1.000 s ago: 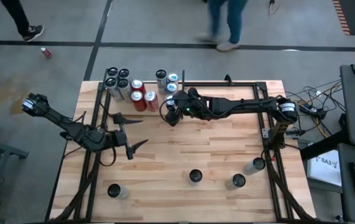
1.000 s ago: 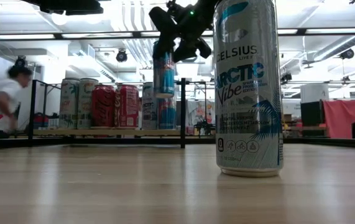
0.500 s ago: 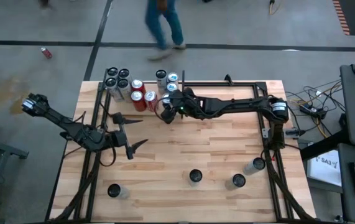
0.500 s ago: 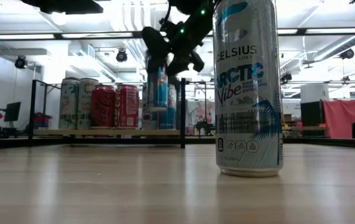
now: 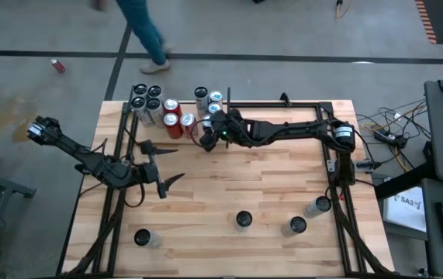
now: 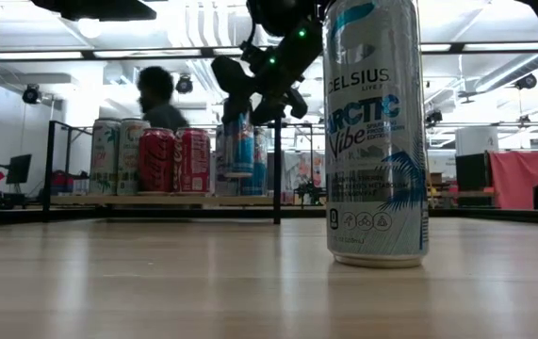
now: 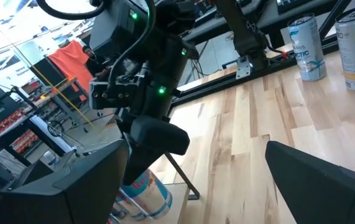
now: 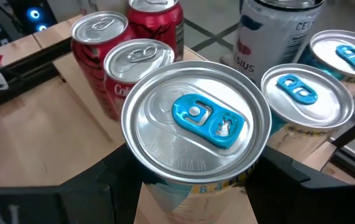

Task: Place canned beverage on shelf
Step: Put the blue and silver soda can on the shelf aligned with the other blue and silver soda cans

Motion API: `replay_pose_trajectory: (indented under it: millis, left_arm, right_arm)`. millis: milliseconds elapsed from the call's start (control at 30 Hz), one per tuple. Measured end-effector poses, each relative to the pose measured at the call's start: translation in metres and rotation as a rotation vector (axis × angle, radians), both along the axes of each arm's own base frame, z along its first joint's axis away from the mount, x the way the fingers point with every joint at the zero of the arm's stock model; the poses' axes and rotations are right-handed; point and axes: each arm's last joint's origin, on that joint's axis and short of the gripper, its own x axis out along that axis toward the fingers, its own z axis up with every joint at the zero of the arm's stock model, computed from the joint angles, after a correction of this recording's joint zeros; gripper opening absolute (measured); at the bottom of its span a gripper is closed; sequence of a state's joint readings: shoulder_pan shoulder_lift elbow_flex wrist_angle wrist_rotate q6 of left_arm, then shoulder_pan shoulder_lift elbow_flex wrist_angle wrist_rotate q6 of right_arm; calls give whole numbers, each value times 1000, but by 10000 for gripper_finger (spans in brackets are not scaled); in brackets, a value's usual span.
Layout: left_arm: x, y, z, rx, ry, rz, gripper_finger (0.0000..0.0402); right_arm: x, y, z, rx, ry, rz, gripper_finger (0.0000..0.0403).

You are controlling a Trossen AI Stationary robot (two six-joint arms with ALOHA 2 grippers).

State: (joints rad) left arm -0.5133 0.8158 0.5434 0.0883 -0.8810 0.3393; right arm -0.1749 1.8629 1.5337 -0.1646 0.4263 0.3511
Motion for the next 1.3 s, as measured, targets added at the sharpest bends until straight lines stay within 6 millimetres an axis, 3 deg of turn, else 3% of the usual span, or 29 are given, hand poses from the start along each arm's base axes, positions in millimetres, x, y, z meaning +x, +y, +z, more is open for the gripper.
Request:
replay_pose_trajectory:
  millis: [333,567,1000,1300]
  left_arm:
    - [0,0,0,-9,-3,1,366]
    - [1,0,-2,-52,-15,8,366]
    - [19,-12,-13,-129,-18,-46,366]
    - [32,-9,-24,-125,-45,170,366]
  right_arm:
    - [1,0,2,-7,-4,26,222]
    - [-9,11,28,1,-42,129,224]
    - [-17,70,59,-93,-73,324,226]
    - [-19,110,65,-168,-80,386,226]
